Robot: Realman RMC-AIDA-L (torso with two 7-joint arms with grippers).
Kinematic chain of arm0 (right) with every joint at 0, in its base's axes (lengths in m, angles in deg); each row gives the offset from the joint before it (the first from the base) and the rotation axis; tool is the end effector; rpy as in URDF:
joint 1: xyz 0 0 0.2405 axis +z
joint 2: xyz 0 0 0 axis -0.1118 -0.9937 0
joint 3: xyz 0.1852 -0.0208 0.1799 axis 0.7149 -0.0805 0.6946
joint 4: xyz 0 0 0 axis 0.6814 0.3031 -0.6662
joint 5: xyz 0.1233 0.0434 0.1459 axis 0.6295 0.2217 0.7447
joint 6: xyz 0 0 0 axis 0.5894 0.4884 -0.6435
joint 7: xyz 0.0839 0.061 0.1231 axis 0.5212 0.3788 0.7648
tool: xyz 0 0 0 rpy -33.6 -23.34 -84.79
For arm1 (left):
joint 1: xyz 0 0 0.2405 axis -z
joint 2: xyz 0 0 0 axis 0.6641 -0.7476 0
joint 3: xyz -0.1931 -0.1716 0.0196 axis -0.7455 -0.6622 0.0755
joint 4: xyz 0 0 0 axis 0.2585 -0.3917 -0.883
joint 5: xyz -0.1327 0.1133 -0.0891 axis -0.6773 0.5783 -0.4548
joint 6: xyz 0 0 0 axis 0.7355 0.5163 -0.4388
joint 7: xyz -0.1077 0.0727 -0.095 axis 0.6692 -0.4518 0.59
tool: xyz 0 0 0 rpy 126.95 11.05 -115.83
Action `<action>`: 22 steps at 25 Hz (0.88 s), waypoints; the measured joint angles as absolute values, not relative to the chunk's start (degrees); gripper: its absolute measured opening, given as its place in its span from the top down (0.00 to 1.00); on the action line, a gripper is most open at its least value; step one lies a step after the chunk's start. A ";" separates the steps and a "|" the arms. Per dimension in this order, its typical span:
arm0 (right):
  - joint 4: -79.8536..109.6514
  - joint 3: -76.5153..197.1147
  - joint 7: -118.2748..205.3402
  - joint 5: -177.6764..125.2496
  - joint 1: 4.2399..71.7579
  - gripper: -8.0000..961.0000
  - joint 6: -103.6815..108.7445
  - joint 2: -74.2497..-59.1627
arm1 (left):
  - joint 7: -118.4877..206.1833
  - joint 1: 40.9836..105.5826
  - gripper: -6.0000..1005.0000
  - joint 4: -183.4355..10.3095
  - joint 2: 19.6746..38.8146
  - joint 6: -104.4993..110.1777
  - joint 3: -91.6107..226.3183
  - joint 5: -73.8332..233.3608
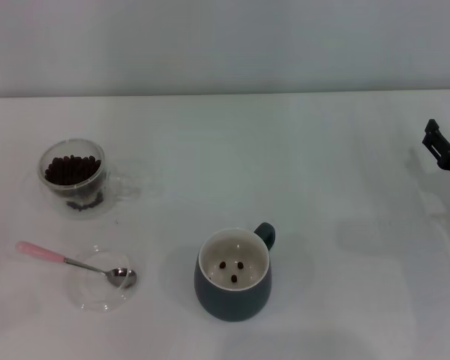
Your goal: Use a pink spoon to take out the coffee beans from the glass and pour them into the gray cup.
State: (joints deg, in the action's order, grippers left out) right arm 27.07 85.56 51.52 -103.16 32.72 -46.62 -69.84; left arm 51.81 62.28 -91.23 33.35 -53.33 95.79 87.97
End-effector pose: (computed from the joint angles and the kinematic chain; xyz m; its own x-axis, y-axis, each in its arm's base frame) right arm 0.3691 0.3424 0.0041 0.6480 -0.1404 -0.7486 -0.7524 0.0348 -0.6578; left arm -0.4199 0.2992 0.0894 0.7033 -0.0445 0.7095 0.6545 0.4301 -0.6218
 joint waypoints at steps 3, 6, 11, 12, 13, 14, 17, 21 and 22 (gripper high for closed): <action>27.16 85.58 51.53 -103.17 32.71 0.17 -46.65 -69.85 | 51.97 62.01 0.13 -91.11 33.48 -53.96 95.84 87.79; 27.18 85.59 51.53 -103.17 32.74 0.12 -46.68 -69.85 | 52.15 61.99 0.13 -90.13 33.53 -55.20 95.75 87.77; 27.17 85.58 51.53 -103.17 33.02 0.09 -46.62 -69.84 | 51.84 62.52 0.14 -89.18 33.48 -55.54 95.96 87.73; 27.17 85.59 51.53 -103.18 33.08 0.09 -46.62 -69.83 | 51.79 62.58 0.14 -89.08 33.46 -55.54 95.95 87.73; 27.16 85.59 51.53 -103.18 33.10 0.09 -46.61 -69.83 | 51.80 62.59 0.14 -89.07 33.45 -55.52 95.93 87.73; 27.17 85.59 51.53 -103.18 33.10 0.09 -46.61 -69.83 | 51.85 62.60 0.14 -89.07 33.44 -55.48 95.87 87.72; 27.16 85.59 51.53 -103.18 33.12 0.09 -46.58 -69.83 | 52.11 62.61 0.14 -89.07 33.43 -55.27 95.79 87.72; 27.17 85.58 51.53 -103.18 33.14 0.09 -46.55 -69.83 | 52.14 62.76 0.14 -89.00 33.42 -55.13 95.97 87.73; 27.17 85.58 51.53 -103.18 33.14 0.09 -46.55 -69.83 | 52.14 62.86 0.14 -88.92 33.42 -55.10 95.97 87.73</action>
State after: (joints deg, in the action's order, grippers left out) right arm 27.17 85.58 51.53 -103.18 33.14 -46.55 -69.83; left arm 52.14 62.86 -88.92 33.42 -55.10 95.97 87.73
